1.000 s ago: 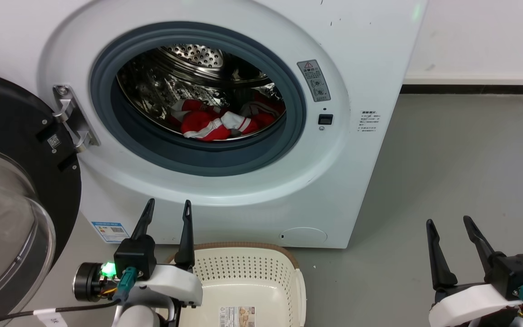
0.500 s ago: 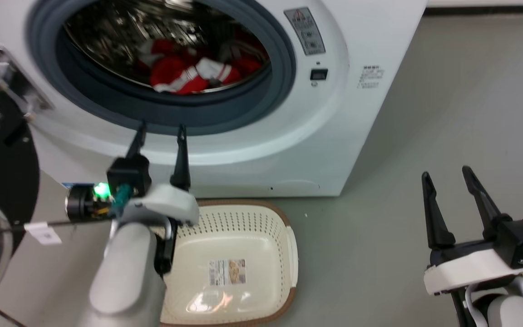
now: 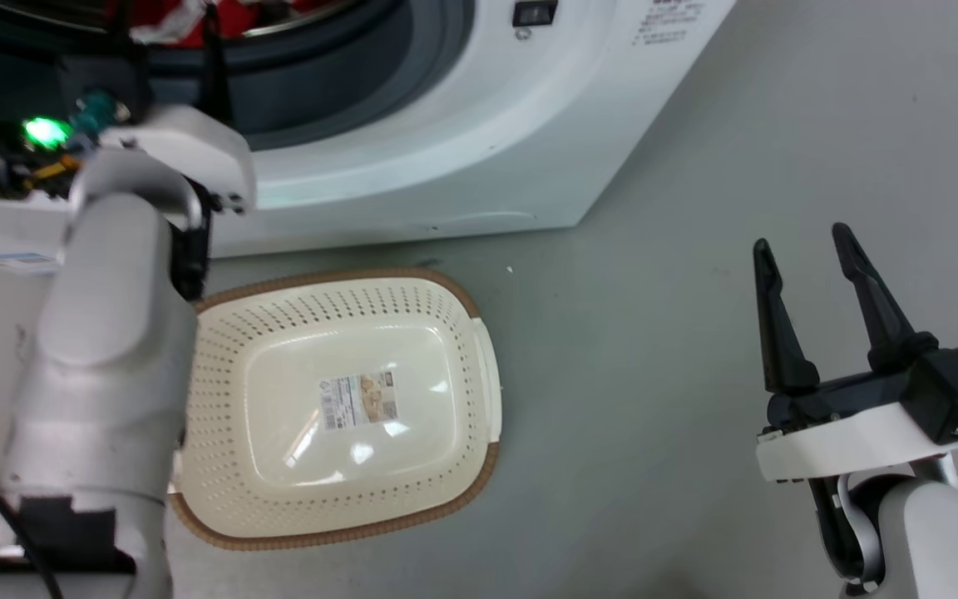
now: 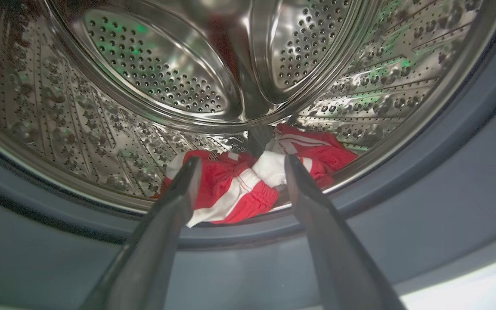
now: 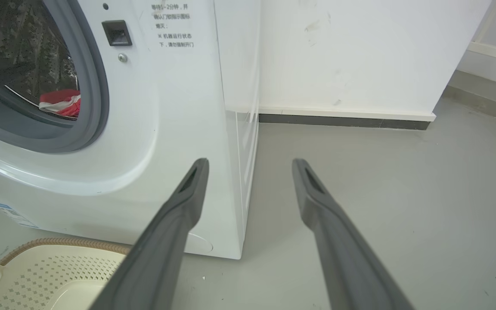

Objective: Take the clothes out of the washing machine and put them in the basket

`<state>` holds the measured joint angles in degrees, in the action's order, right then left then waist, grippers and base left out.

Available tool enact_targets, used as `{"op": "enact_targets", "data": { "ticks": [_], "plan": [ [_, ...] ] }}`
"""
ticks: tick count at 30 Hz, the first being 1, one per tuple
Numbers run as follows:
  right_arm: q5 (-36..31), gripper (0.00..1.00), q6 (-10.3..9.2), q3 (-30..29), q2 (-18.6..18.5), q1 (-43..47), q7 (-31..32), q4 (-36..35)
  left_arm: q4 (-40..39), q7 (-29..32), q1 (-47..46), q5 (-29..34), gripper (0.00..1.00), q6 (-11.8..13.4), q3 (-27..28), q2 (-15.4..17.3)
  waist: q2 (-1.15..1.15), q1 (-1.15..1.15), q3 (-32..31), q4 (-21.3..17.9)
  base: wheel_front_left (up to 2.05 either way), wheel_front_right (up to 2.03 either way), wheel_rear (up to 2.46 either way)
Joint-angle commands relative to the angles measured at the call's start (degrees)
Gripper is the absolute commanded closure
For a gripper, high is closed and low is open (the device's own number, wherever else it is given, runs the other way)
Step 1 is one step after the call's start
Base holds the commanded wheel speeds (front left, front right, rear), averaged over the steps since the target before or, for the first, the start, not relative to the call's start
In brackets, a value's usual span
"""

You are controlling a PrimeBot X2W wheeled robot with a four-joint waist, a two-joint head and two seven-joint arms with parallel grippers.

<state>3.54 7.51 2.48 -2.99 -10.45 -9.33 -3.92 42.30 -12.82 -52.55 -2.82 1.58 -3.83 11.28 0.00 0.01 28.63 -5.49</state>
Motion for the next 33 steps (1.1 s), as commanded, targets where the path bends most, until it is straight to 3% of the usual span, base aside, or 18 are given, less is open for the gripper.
{"op": "enact_targets", "data": {
  "ticks": [1, 9, 14, 25, 33],
  "plan": [
    [-0.1, 0.0, -0.04, 0.4, 0.2, -1.3, -0.5, 0.1, 1.0, 0.6, -2.1, 0.3, 0.0, 0.0, -0.1, 1.0, 0.0, -0.01, 3.6, -2.4, 0.0, 0.0, 0.0],
    [1.4, 0.0, -0.04, 2.7, 0.2, -4.2, -2.5, 3.2, 10.4, 5.9, -13.8, 0.8, 0.0, -1.5, -0.5, 5.7, 0.0, -0.01, 6.4, -4.8, 0.0, 0.0, 0.0],
    [2.4, 0.0, -0.04, 4.4, 0.2, -5.3, -3.4, 4.4, 16.4, 12.3, -20.7, 1.4, 0.0, -3.6, -1.5, 8.6, 0.0, -0.01, 7.6, -6.4, 0.0, 0.0, 0.0],
    [5.0, 0.0, -0.04, 7.7, 0.2, -6.3, -4.6, 7.3, 25.4, 32.6, -31.9, 3.7, 0.0, -7.2, -5.7, 13.6, 0.0, -0.01, 9.8, -9.6, 0.0, 0.0, 0.0],
    [6.7, 0.0, -0.04, 8.7, 0.2, -7.4, -5.3, 8.9, 28.9, 48.0, -34.9, 3.6, 0.0, -8.7, -8.2, 14.2, 0.0, -0.01, 11.6, -11.1, 0.0, 0.0, 0.0]
  ]
}}
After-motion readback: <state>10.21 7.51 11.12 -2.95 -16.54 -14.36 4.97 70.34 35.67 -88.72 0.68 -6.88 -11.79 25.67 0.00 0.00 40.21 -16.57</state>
